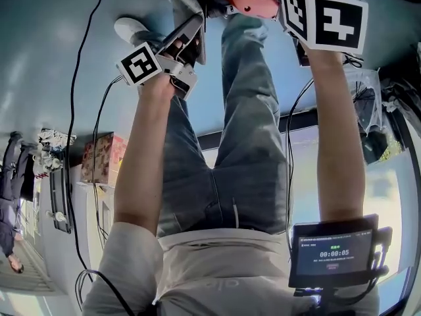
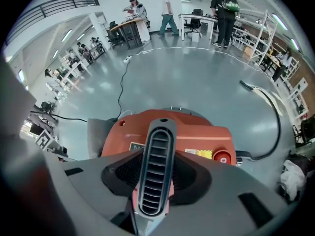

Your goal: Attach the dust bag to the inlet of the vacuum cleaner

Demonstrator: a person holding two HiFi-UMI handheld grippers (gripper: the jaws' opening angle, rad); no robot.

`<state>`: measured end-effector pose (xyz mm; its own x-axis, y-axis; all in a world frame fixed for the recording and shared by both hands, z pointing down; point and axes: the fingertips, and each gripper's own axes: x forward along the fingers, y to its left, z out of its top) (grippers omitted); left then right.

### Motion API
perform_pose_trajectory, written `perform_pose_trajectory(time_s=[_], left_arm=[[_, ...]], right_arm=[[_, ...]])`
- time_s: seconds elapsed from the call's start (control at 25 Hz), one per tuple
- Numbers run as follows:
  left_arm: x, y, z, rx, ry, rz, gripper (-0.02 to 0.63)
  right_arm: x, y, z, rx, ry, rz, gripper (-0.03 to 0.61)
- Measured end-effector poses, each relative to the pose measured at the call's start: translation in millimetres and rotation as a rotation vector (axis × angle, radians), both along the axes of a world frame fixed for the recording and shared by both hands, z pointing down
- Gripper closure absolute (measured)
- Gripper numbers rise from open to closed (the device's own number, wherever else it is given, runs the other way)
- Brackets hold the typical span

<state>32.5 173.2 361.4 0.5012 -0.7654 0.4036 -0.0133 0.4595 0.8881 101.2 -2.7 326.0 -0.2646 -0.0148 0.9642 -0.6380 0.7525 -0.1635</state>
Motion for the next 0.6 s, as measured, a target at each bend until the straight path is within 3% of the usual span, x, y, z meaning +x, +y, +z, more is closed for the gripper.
perform_pose_trajectory(time_s=[0.2, 0.44, 0.52, 0.6], left_arm=[[-2.2, -0.7, -2.3, 0.018, 0.007, -0.065, 0.597], [0.0, -4.1, -14.5, 0.132, -0.215, 0.163, 0.595], [-3.9, -3.6, -16.1, 0.173, -0.256, 0.171, 0.595], [-16.0, -0.3, -8.2, 0.161, -0.255, 0.092, 0.595]], right_arm=[[-4.8, 1.3, -0.2, 0.009, -0.002, 0.004, 0.431], [6.6, -6.5, 2.8, 0.006, -0.004, 0.001, 0.431], [14.7, -8.5, 4.0, 0.008, -0.005, 0.004, 0.431], [21.8, -8.9, 5.7, 0.010, -0.005, 0.005, 0.431]])
